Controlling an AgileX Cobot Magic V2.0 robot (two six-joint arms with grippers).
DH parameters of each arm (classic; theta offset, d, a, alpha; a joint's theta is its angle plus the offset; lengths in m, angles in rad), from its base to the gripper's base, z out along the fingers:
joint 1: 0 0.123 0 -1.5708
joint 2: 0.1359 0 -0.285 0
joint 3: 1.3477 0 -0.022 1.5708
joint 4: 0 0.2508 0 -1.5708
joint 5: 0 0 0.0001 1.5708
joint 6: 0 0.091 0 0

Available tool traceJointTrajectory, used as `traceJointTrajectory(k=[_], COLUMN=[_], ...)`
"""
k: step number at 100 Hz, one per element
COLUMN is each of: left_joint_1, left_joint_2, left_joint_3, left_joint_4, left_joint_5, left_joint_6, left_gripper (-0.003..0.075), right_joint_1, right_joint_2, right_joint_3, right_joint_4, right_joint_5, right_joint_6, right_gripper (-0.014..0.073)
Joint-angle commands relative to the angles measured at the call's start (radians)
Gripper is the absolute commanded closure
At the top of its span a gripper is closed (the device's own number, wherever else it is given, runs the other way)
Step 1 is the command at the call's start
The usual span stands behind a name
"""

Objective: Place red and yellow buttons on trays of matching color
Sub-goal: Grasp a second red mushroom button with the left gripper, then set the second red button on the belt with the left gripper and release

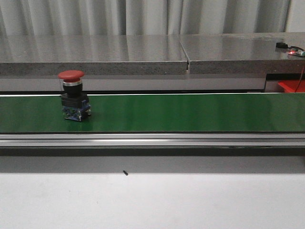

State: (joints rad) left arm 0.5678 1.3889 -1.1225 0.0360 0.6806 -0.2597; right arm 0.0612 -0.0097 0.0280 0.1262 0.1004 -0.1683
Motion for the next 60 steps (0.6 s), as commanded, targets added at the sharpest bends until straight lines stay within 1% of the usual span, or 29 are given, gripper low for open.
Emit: traceJointTrajectory(k=[1,11,23,31,60], left_joint_1=[-0.06,-0.133,-0.225,-0.27,-0.367], left_joint_2=[-0.056,-0.054,-0.033,-0.009,0.099], left_joint_3=[-0.028,-0.028,-0.028,-0.028,-0.074], left_joint_4=[-0.008,-0.008,-0.014,-0.014,-0.014], left_joint_5=[-0.036,-0.029,-0.025,-0.025,0.012], left_joint_6=[-0.001,0.001,0.042,0.044,0.053], left_gripper=[0.0679,0.0679,0.0679,0.0679,0.0678], right_joint_1=[0.0,0.0,0.0,0.0,0.0], right_joint_2=[-0.019,-0.019,-0.019,-0.019,-0.019], right_joint_3=[-0.017,-0.017,-0.017,-0.017,-0.017], right_joint_4=[-0.009,-0.009,-0.009,-0.009,-0.009], right_joint_5=[-0.081,-0.081,-0.081,-0.081,-0.081], right_joint_6=[-0.004,-0.004,-0.004,-0.004,-0.004], right_gripper=[0.0662,0.0662,0.0662,0.0662,0.0662])
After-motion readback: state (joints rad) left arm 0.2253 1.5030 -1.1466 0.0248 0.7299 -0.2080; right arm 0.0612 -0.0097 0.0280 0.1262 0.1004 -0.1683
